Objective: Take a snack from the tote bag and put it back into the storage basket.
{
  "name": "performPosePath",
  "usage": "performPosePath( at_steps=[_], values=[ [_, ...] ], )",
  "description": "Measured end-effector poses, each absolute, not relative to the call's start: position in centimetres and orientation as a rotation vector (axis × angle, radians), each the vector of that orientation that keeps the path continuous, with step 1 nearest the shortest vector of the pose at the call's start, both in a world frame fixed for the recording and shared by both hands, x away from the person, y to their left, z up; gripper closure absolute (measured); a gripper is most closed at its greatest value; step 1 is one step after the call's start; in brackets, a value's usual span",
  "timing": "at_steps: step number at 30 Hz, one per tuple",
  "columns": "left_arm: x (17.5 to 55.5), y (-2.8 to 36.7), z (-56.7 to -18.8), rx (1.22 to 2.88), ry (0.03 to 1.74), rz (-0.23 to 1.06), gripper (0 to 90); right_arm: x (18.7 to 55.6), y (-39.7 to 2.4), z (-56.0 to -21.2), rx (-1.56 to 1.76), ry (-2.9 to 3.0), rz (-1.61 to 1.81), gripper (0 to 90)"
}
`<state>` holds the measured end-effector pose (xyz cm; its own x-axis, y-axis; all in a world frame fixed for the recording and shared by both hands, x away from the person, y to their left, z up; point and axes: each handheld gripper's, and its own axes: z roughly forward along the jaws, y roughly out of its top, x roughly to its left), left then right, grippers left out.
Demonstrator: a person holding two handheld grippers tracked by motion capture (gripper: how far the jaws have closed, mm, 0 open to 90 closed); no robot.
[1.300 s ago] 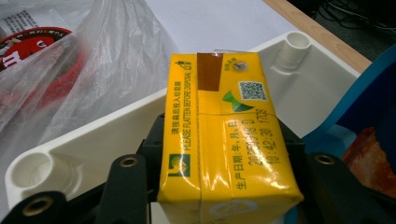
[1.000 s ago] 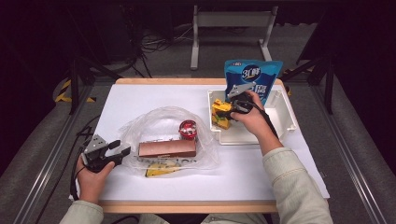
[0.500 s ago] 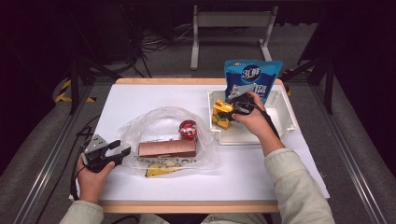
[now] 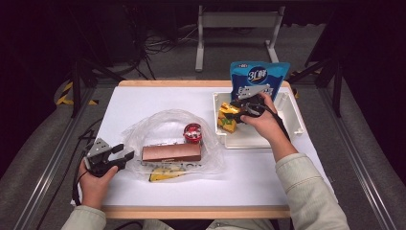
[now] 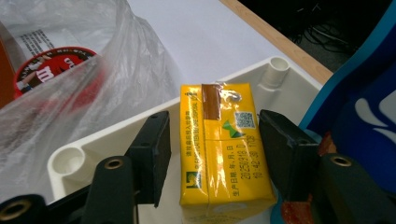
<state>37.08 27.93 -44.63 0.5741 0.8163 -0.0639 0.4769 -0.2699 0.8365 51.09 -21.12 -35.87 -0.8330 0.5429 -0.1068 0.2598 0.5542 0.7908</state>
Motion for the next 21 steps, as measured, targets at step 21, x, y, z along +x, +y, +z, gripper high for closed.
performPosePath(
  at_steps=[21],
  values=[
    [37.1,27.9,-44.6,1.92,1.043,0.482,44.0,47.5,-20.9,-33.8,0.527,2.463,1.19,76.3]
  ],
)
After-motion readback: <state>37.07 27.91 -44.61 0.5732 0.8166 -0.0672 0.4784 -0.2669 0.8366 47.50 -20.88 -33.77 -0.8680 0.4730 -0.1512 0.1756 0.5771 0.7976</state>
